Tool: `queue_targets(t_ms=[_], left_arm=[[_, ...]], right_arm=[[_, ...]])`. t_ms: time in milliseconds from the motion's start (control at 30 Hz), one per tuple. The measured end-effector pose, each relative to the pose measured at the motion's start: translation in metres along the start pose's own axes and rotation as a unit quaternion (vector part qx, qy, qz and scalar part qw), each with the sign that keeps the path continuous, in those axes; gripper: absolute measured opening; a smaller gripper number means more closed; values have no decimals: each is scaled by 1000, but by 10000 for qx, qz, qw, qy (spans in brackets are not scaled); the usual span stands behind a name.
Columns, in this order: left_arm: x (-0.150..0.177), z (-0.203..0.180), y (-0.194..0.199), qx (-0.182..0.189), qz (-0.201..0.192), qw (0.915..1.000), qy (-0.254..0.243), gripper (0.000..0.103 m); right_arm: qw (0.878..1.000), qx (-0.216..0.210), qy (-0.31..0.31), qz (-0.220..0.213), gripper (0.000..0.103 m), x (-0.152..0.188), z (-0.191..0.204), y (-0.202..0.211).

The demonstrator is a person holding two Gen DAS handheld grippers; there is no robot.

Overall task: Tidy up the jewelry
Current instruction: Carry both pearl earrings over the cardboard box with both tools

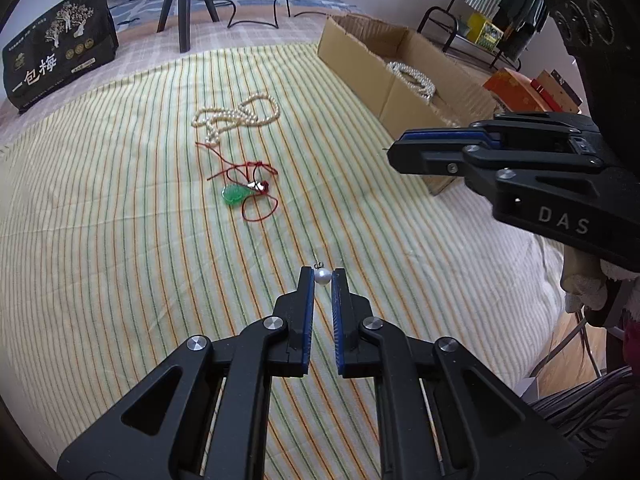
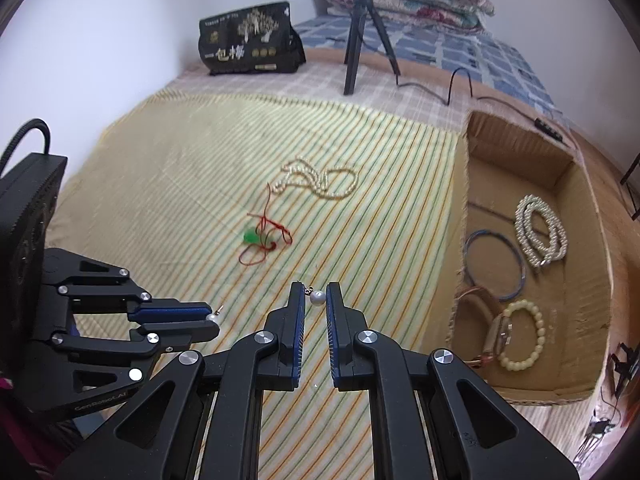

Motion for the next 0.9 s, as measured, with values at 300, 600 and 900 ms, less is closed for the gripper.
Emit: queue_targets(t_ms=[300, 600, 900], left_arm=[[-22, -11, 29, 286, -341, 9990, 14, 7], [-57, -26, 40, 431, -632, 9971, 2, 7], [-96, -40, 40, 417, -892, 9951, -77, 7]], right_arm=[[9980, 291, -367, -424, 9, -1, -26, 43], [9917, 683, -923, -576, 9, 18, -68, 74], [9865, 870, -1229, -643, 9, 31, -91, 87]])
Point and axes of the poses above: each gripper's, at about its wrist camera, not at the fingertips, and y roughly against the way its jaws point, z to its left, x to its underside, the point moved 3 cm from there along -y, roughly the way its jaws point, and after that the axes turned 9 degrees about y, right-handed, at the moved point
